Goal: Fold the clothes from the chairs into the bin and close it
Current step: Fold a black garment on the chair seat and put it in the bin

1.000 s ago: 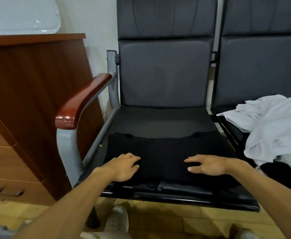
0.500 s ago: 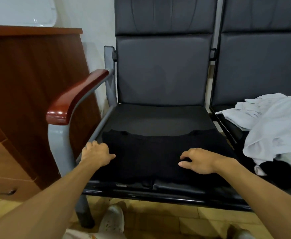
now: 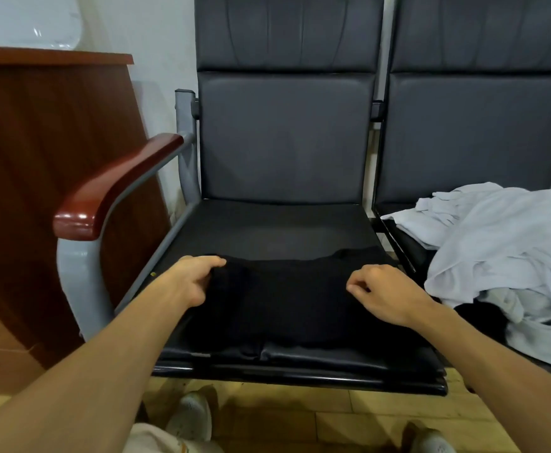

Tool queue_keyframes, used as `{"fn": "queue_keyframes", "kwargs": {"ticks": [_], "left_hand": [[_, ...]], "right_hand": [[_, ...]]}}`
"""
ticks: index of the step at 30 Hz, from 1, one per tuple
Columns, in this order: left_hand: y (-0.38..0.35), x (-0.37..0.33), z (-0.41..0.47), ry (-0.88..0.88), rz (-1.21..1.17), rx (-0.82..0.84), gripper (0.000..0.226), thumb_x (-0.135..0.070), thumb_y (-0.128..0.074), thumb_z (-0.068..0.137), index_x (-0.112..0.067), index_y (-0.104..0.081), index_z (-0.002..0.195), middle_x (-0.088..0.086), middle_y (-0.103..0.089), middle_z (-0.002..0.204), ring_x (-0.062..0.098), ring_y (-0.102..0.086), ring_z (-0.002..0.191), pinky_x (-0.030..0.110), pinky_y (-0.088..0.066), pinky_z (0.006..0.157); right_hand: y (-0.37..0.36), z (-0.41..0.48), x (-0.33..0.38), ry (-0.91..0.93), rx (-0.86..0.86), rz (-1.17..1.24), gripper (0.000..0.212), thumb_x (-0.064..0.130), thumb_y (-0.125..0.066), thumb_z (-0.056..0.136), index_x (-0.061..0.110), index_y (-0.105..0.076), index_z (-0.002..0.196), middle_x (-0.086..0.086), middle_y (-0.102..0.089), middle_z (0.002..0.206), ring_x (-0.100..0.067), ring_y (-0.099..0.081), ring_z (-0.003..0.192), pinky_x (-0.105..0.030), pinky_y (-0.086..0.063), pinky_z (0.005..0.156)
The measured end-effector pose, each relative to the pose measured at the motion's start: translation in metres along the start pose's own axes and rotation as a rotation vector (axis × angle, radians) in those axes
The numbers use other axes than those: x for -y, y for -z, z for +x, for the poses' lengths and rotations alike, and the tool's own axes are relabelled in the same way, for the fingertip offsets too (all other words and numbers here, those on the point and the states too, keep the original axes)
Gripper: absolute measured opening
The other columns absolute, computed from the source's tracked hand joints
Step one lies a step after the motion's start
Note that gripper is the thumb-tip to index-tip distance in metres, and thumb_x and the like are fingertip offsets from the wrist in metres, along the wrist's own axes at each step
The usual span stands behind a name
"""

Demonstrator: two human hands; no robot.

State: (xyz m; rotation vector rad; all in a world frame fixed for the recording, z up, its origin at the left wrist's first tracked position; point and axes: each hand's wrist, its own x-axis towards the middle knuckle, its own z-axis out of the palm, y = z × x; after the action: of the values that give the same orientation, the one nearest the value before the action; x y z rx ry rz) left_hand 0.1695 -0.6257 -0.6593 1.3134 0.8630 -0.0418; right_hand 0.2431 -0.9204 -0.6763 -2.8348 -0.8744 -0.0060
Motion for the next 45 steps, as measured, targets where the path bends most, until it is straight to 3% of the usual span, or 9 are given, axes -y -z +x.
{"fn": "queue_keyframes", "kwargs": {"ticks": [4,7,10,16,24,27,31,36,45], "left_hand": [[-0.034,-0.006,-0.019,-0.125,-0.245,0.065,0.002,-0.004,-0.061,0.091,-0.004,-0.059,0.091,0.014,-0.057,0.079,0.026,-0.057,0.067,0.033,-0.054,0.050],[-0.068,-0.010,-0.028,-0.218,-0.341,0.126,0.056,-0.003,-0.062,0.091,-0.016,-0.042,0.141,0.008,-0.057,0.082,0.023,-0.060,0.074,0.036,-0.055,0.061],[-0.105,-0.010,-0.036,-0.251,-0.377,0.184,0.079,-0.002,-0.062,0.091,-0.018,-0.017,0.154,0.005,-0.056,0.085,0.022,-0.060,0.089,0.036,-0.053,0.074],[-0.181,0.001,-0.032,-0.255,-0.315,0.287,0.048,0.002,-0.058,0.091,-0.013,-0.047,0.135,0.009,-0.059,0.097,0.021,-0.052,0.089,0.034,-0.049,0.079],[-0.259,0.039,-0.032,-0.288,0.373,0.467,0.058,-0.009,-0.055,0.096,-0.004,-0.029,0.148,0.006,-0.052,0.089,0.012,-0.045,0.053,0.020,-0.041,0.042],[-0.262,0.047,-0.030,-0.325,0.629,0.529,0.063,-0.021,-0.049,0.100,-0.008,-0.017,0.153,0.008,-0.053,0.096,0.014,-0.051,0.058,0.024,-0.043,0.048],[-0.233,0.038,-0.017,-0.650,0.892,0.320,0.043,-0.008,-0.039,0.097,-0.016,-0.047,0.139,0.010,-0.060,0.114,0.023,-0.063,0.092,0.031,-0.051,0.083],[-0.172,0.051,0.002,-0.718,1.190,0.276,0.047,-0.027,-0.046,0.100,-0.020,-0.036,0.146,0.002,-0.033,0.141,0.022,-0.035,0.131,0.037,-0.031,0.112],[-0.111,0.071,-0.010,-0.638,1.528,0.294,0.052,-0.038,-0.022,0.102,-0.023,-0.024,0.152,-0.002,-0.022,0.157,0.020,-0.020,0.143,0.038,-0.021,0.115]], "right_hand": [[0.008,-0.011,-0.021,-0.113,-0.168,0.112,0.021,0.023,-0.050,0.095,0.022,-0.070,0.104,0.003,-0.069,0.100,-0.018,-0.063,0.095,-0.033,-0.049,0.086],[0.017,-0.022,-0.038,-0.245,-0.335,0.202,0.026,0.015,-0.048,0.095,0.017,-0.068,0.112,-0.002,-0.071,0.101,-0.021,-0.064,0.092,-0.029,-0.047,0.079],[0.027,-0.035,-0.058,-0.357,-0.468,0.260,0.029,0.011,-0.044,0.094,0.014,-0.067,0.113,-0.009,-0.071,0.099,-0.026,-0.062,0.089,-0.031,-0.045,0.078],[0.035,-0.059,-0.101,-0.462,-0.530,0.324,0.029,0.012,-0.043,0.095,0.017,-0.062,0.116,-0.005,-0.068,0.094,-0.016,-0.055,0.083,-0.028,-0.039,0.074],[0.037,-0.065,-0.111,-0.429,-0.447,0.290,0.032,0.014,-0.043,0.095,0.018,-0.056,0.124,-0.005,-0.066,0.104,-0.013,-0.052,0.089,-0.028,-0.039,0.075],[0.038,-0.063,-0.108,-0.395,-0.425,0.287,0.032,0.013,-0.043,0.095,0.017,-0.057,0.124,-0.006,-0.065,0.107,-0.016,-0.055,0.093,-0.028,-0.041,0.076],[0.039,-0.062,-0.101,-0.381,-0.401,0.288,0.031,0.013,-0.044,0.094,0.018,-0.060,0.121,-0.003,-0.064,0.114,-0.019,-0.057,0.105,-0.034,-0.048,0.088],[0.037,-0.062,-0.088,-0.366,-0.361,0.291,0.027,0.013,-0.047,0.094,0.016,-0.066,0.113,-0.002,-0.067,0.111,-0.019,-0.059,0.105,-0.031,-0.047,0.089],[0.031,-0.044,-0.035,-0.355,-0.213,0.322,0.023,0.012,-0.050,0.089,0.019,-0.072,0.092,0.000,-0.071,0.097,-0.020,-0.063,0.094,-0.031,-0.050,0.084]]}}
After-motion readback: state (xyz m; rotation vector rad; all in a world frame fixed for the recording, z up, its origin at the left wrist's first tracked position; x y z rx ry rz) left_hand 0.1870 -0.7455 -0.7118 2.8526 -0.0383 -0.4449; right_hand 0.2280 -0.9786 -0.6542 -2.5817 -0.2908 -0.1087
